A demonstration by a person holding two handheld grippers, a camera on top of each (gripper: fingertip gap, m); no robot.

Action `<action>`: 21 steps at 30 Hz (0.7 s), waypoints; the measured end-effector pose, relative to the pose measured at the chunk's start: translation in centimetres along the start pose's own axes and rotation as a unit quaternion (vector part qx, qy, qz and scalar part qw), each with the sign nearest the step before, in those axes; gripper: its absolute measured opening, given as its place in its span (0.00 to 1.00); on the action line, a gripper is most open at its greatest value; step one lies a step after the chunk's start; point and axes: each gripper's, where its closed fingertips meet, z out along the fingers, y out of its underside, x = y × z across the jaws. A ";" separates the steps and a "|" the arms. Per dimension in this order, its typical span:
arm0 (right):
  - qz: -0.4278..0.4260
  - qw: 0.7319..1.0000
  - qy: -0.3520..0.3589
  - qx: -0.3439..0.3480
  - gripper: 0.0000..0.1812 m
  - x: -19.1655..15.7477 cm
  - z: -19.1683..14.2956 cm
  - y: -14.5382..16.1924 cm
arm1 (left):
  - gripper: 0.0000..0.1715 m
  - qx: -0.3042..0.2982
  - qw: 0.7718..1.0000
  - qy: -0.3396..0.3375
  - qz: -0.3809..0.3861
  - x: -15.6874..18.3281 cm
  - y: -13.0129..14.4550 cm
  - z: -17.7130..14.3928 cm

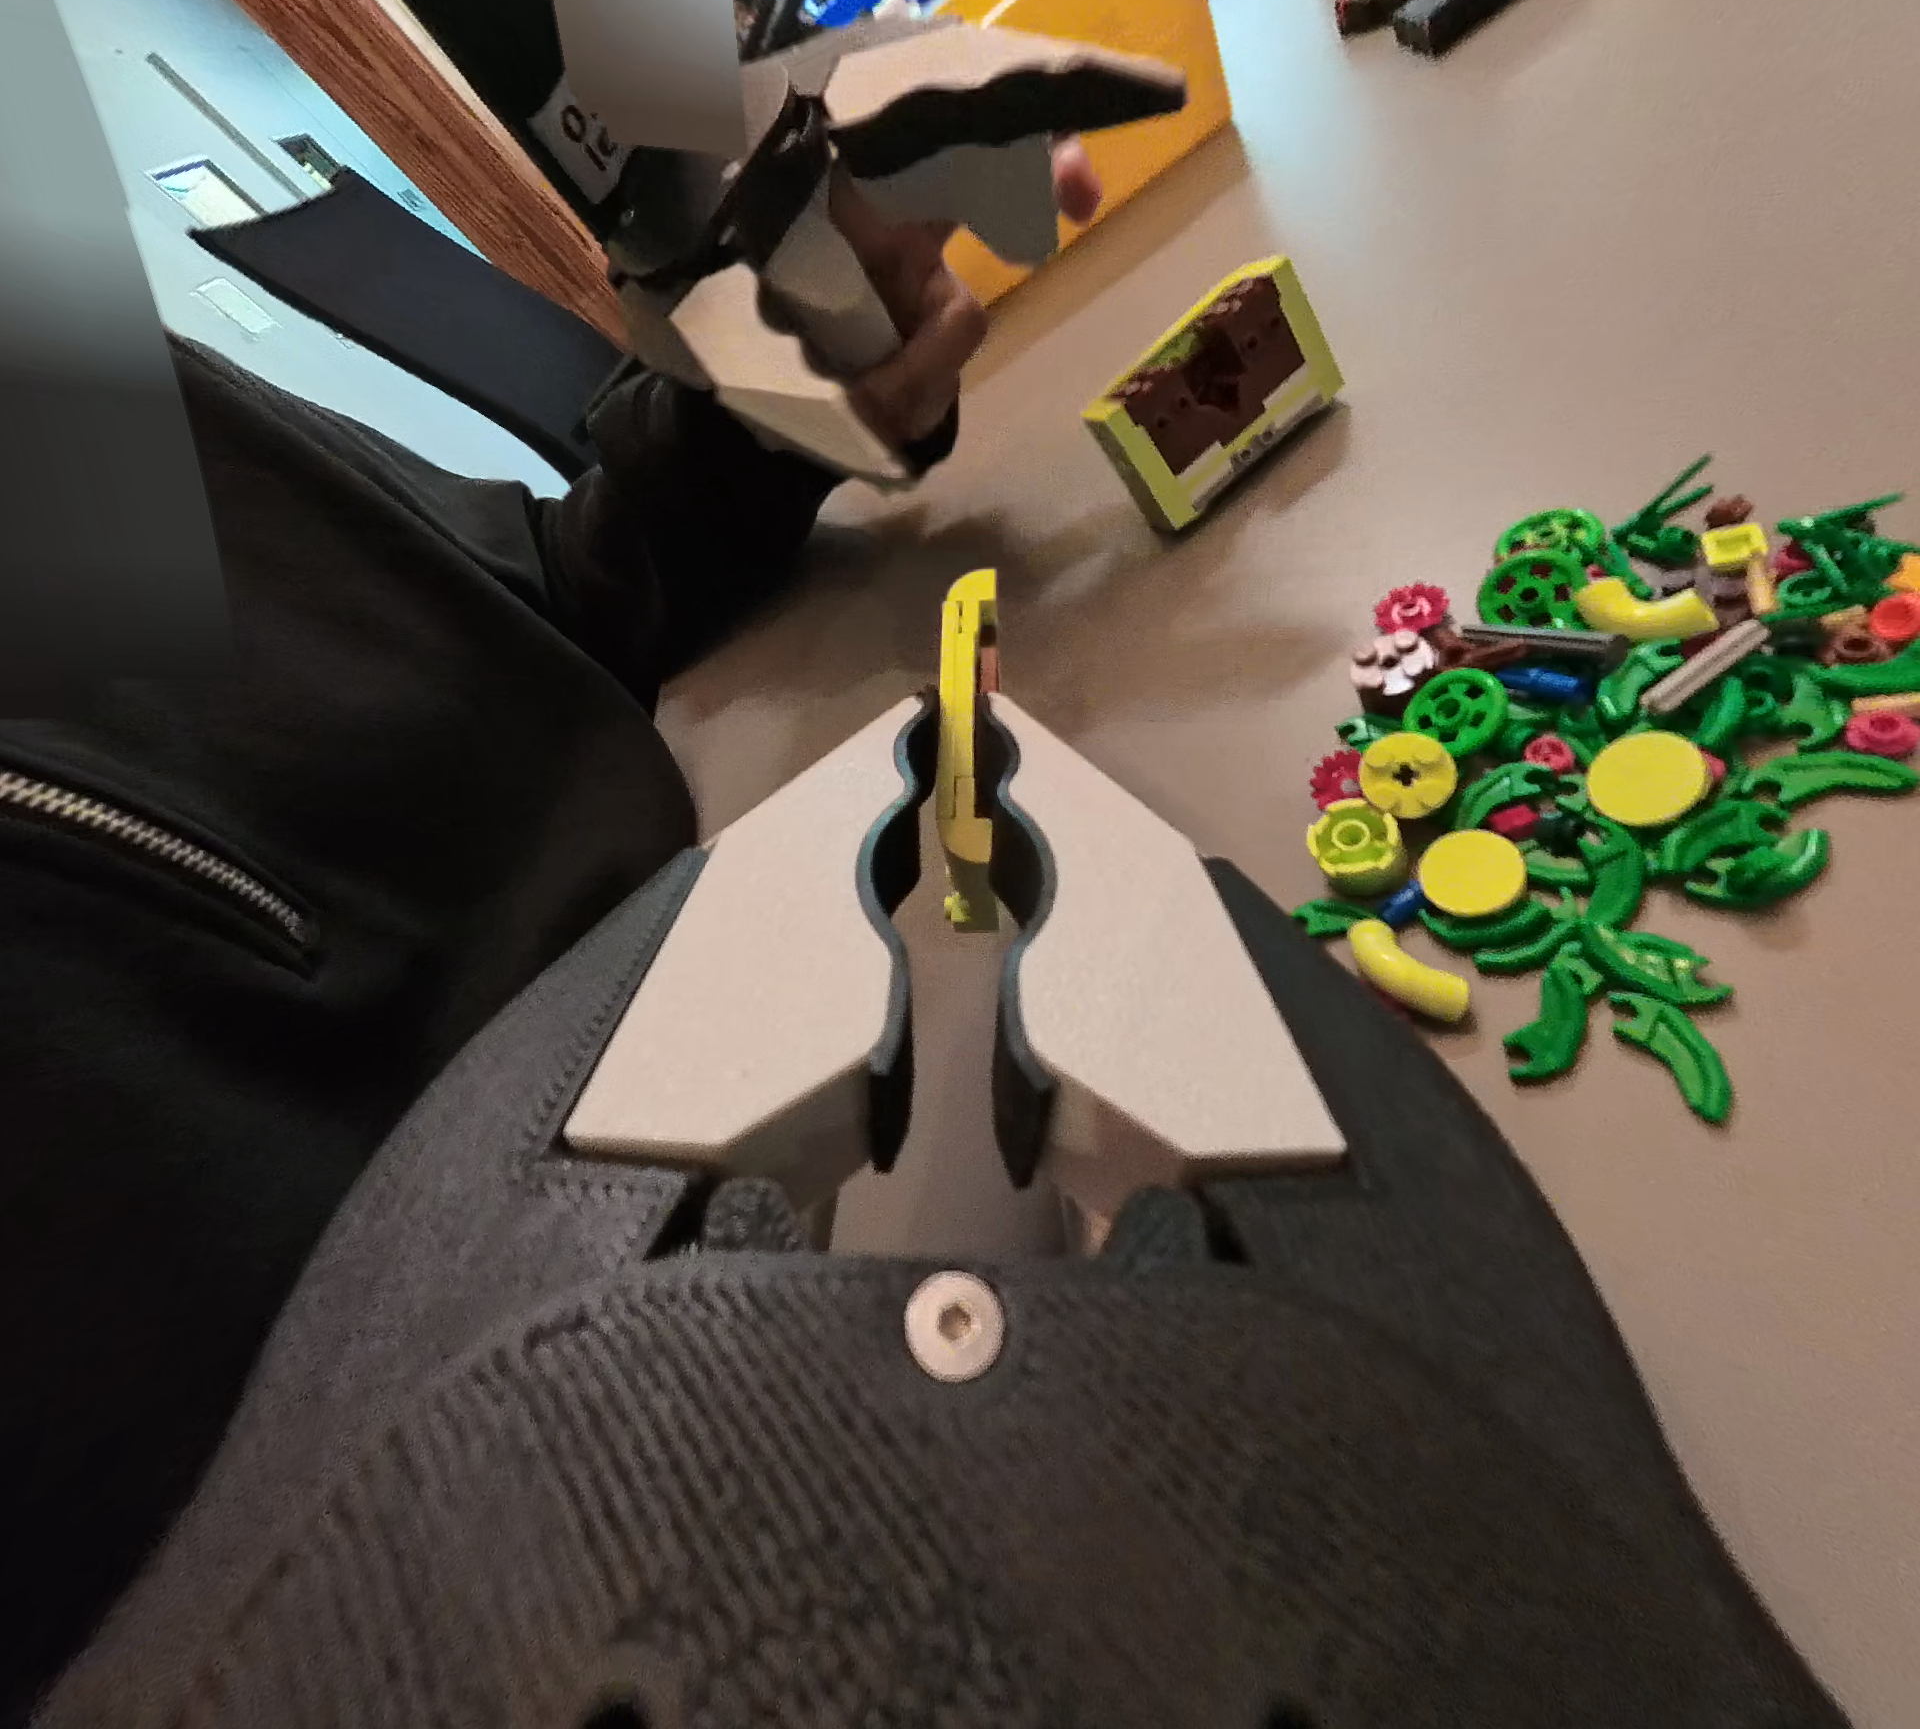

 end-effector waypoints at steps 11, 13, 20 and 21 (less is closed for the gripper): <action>0.068 0.984 -0.124 0.108 0.02 -2.5 -1.4 -3.2 | 0.28 0.039 0.965 0.212 -0.149 8.6 -1.5 1.6; 0.071 0.984 -0.129 0.102 0.02 -2.6 -1.0 -2.9 | 0.17 0.051 0.955 0.239 -0.168 9.5 -2.1 1.4; -0.049 0.992 -0.019 0.110 0.14 -1.6 -1.2 -3.7 | 0.03 0.085 0.968 0.192 -0.134 7.8 -2.5 1.2; -0.096 0.989 0.015 0.116 0.16 -1.4 -1.6 -4.1 | 0.03 0.088 0.972 0.181 -0.119 7.6 -2.5 1.2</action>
